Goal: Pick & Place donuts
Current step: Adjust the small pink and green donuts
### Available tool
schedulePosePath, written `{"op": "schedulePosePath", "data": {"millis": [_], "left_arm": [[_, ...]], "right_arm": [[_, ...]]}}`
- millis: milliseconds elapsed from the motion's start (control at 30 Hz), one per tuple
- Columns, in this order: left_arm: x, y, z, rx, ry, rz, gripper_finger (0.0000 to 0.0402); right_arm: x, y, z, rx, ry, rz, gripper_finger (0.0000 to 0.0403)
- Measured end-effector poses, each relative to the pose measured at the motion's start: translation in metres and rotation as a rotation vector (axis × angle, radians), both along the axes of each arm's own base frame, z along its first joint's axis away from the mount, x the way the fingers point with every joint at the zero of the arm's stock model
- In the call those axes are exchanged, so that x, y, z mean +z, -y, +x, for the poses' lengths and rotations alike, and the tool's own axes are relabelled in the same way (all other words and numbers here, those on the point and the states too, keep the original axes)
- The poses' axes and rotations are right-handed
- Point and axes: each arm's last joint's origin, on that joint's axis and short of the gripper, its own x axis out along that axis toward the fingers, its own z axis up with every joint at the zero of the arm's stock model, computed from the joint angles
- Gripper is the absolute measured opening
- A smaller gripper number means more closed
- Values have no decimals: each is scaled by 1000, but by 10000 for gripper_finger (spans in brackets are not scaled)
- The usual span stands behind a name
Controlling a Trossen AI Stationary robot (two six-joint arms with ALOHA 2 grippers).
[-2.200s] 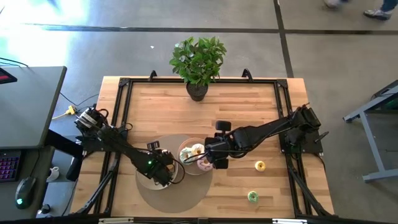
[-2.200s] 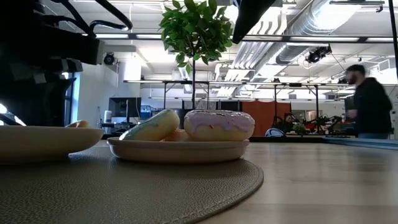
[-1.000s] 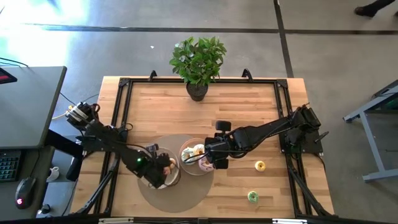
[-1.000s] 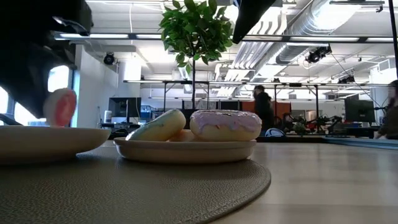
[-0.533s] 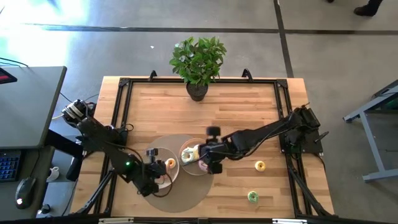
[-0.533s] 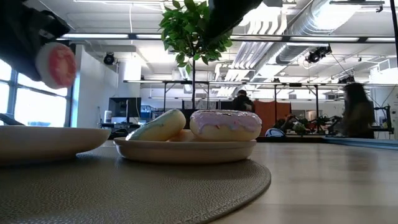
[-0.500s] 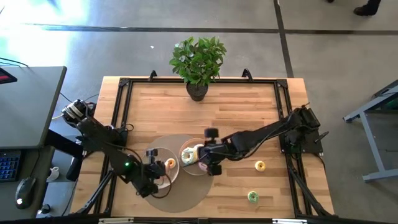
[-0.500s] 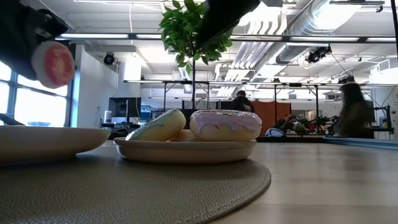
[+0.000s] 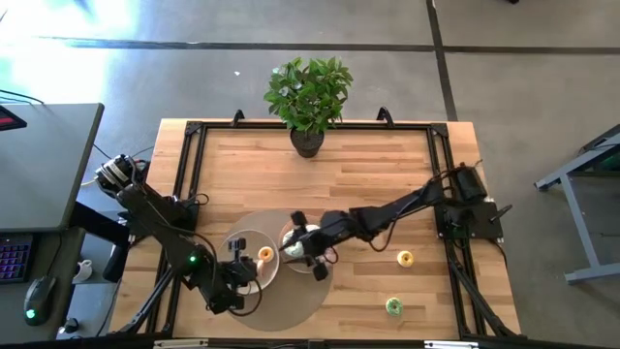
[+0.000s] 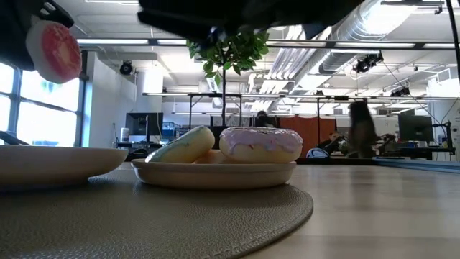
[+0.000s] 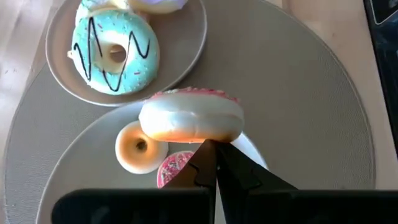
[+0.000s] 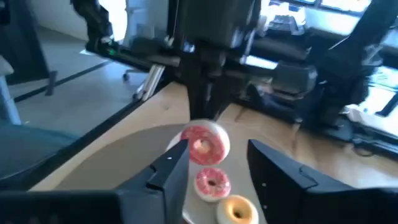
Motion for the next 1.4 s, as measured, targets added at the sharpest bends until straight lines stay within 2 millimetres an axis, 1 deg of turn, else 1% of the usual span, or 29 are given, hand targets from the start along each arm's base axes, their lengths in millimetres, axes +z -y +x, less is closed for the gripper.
{"op": "schedulePosePath", "data": {"millis": [100, 200, 333, 433, 567, 867, 1133, 1267, 1400], "left_arm": [[1, 1, 1, 0, 11, -11, 0], [2, 2, 2, -3, 27, -18, 0], [3, 4, 3, -23, 44, -24, 0], [3, 4, 3, -24, 43, -22, 0], [3, 4, 3, -46, 41, -3, 0], [9, 10, 9, -186, 119, 43, 0], [8, 8, 8, -177, 110, 74, 0], [8, 2, 14, -138, 112, 72, 0], [8, -7, 20, -81, 98, 43, 0]], "right_arm": [[-7, 0, 13, 7, -1, -19, 194], [-11, -2, 26, 12, 2, -20, 210], [-15, -5, 42, 16, -40, -31, 212], [-15, -7, 48, 47, -92, -33, 213], [-17, -11, 51, 138, -102, -7, 213], [-19, -12, 51, 103, -120, -5, 213], [-20, -16, 49, 191, -139, 27, 210], [-19, -21, 48, 173, -131, 18, 189], [-19, -24, 48, 144, -129, 6, 147]]}}
